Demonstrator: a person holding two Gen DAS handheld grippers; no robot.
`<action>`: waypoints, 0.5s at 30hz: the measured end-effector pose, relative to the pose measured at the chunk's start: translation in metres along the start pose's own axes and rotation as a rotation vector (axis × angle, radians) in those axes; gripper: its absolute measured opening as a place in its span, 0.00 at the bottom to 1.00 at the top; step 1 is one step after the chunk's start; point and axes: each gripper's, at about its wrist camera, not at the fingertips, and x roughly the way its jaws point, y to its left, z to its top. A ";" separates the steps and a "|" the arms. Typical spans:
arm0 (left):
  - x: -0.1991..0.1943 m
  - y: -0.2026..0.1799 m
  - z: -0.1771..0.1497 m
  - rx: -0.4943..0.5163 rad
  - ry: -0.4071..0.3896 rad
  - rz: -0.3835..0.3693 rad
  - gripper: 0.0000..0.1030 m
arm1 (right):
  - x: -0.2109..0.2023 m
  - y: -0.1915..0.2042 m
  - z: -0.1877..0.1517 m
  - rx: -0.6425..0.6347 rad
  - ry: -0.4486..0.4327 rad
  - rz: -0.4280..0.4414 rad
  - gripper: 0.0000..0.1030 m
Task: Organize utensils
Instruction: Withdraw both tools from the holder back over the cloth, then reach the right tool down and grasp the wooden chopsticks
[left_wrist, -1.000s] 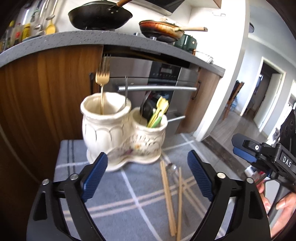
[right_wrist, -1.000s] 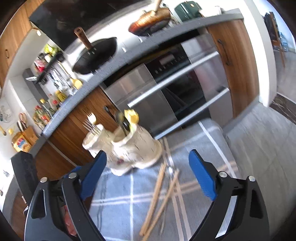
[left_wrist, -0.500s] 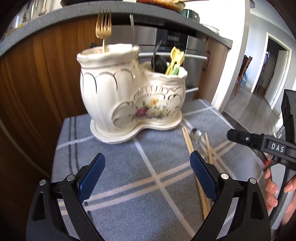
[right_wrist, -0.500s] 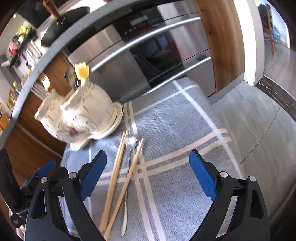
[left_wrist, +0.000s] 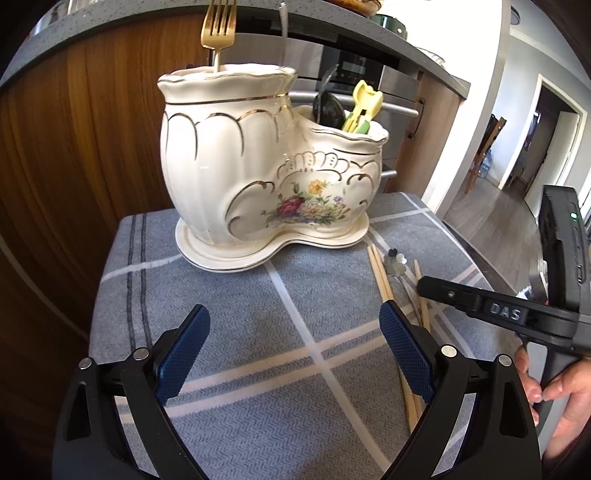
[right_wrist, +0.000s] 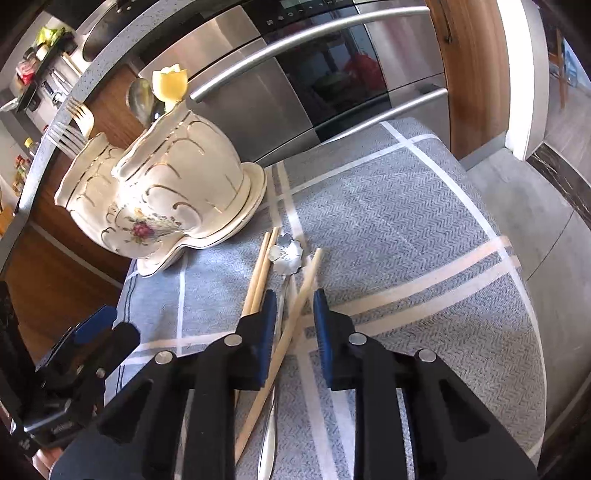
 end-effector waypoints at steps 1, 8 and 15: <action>-0.001 -0.001 0.000 0.005 -0.002 -0.002 0.90 | 0.001 0.002 0.001 -0.002 0.002 0.000 0.19; -0.003 -0.007 -0.001 0.024 -0.006 -0.014 0.90 | 0.006 0.015 0.000 -0.044 -0.008 -0.051 0.18; -0.006 -0.007 -0.002 0.042 -0.010 -0.008 0.90 | 0.000 0.023 -0.005 -0.066 -0.012 -0.057 0.18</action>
